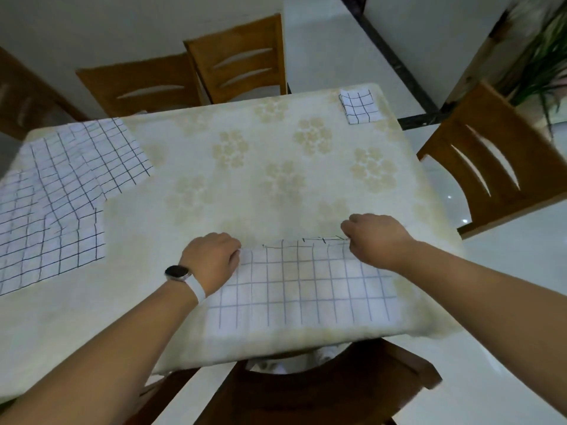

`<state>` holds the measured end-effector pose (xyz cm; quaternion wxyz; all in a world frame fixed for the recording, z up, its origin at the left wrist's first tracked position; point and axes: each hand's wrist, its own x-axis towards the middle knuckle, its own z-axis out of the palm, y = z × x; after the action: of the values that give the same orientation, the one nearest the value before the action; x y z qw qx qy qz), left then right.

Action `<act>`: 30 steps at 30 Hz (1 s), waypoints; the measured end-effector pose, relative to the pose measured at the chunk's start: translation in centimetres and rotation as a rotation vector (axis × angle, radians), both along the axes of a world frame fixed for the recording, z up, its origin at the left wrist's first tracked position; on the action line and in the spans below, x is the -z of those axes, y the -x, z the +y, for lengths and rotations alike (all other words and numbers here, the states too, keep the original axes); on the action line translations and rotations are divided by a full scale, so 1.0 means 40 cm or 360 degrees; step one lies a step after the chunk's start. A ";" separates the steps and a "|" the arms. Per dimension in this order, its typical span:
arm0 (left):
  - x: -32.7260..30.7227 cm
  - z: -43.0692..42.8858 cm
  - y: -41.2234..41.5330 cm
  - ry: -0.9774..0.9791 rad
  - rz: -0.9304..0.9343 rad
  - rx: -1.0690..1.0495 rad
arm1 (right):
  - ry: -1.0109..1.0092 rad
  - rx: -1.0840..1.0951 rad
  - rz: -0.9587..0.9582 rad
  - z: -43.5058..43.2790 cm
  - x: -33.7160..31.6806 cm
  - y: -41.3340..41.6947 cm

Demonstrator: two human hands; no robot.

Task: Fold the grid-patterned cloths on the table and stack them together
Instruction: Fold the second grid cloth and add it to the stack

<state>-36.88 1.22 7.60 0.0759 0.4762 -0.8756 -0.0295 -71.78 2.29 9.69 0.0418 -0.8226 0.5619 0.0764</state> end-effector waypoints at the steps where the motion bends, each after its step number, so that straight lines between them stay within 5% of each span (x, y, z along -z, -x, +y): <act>1: 0.008 0.023 -0.001 0.0014 -0.0003 -0.0001 | 0.0054 -0.0040 -0.0009 0.026 0.006 -0.003; 12: 0.128 0.209 -0.018 -0.0102 -0.0195 0.0126 | -0.0070 -0.0228 0.0101 0.242 0.125 -0.030; 30: 0.293 0.257 -0.063 -0.0584 -0.0493 0.0062 | -0.0590 -0.0113 0.0329 0.289 0.235 -0.077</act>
<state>-34.37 11.50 -4.10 -0.1477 0.4638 -0.8658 -0.1160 -68.71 13.84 0.29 0.1319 -0.8079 0.5102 0.2637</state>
